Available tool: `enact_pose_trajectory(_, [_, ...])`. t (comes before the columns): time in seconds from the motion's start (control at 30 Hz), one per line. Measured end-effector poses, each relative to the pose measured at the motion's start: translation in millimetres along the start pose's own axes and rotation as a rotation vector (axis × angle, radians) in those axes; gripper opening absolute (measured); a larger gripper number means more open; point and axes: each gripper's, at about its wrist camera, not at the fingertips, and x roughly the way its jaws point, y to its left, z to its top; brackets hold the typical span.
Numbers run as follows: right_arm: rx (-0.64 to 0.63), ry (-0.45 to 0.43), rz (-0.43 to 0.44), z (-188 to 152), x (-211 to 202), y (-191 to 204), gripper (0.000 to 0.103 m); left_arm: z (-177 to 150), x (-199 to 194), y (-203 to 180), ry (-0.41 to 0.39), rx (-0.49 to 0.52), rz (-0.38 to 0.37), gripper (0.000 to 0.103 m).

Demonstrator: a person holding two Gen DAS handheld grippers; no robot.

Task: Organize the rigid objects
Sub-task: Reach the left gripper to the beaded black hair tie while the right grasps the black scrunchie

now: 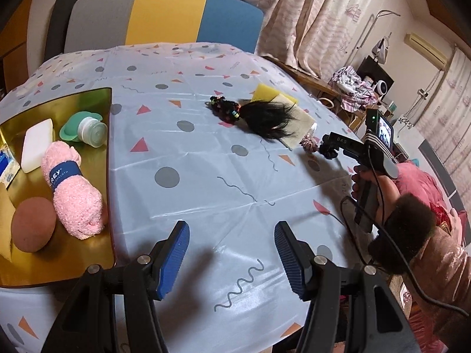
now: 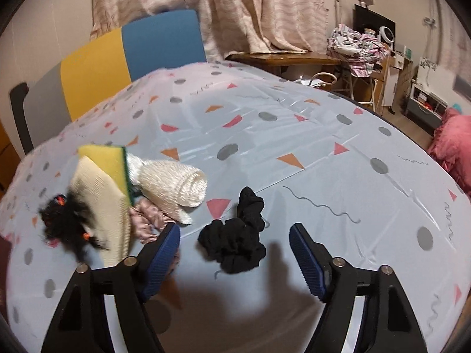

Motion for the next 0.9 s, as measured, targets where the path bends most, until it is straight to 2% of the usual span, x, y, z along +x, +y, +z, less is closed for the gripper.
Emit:
enact_pose_trajectory(0.07, [0.003, 0.034, 0.011, -1, 11, -2, 0.063, 3, 7, 0, 0.017, -0.010, -0.004, 0.061])
enact_pose_trajectory(0.13, [0.032, 0.052, 0.040, -1, 17, -8, 0.047, 6, 15, -2, 0.029, -0.019, -0.008, 0.061])
enact_pose_trajectory(0.27, [0.039, 0.053, 0.051, -4, 21, -9, 0.034, 21, 34, -7, 0.053, -0.049, -0.033, 0.061])
enact_pose_trajectory(0.3, [0.038, 0.047, 0.057, -5, 20, -8, 0.027, 28, 40, -9, 0.055, -0.064, -0.045, 0.061])
enact_pose_trajectory(0.53, [0.040, 0.036, 0.074, -8, 20, -8, 0.026, 80, 83, -14, 0.048, -0.148, -0.064, 0.070])
enact_pose_trajectory(0.63, [0.033, 0.030, 0.065, -9, 20, -7, 0.026, 105, 108, -7, 0.062, -0.230, -0.072, 0.072])
enact_pose_trajectory(0.73, [0.014, 0.026, 0.051, -10, 19, -3, 0.026, 128, 132, 2, 0.070, -0.320, -0.065, 0.081])
enact_pose_trajectory(0.9, [0.016, 0.021, 0.054, -10, 19, -5, 0.026, 161, 169, 9, 0.079, -0.401, -0.045, 0.083])
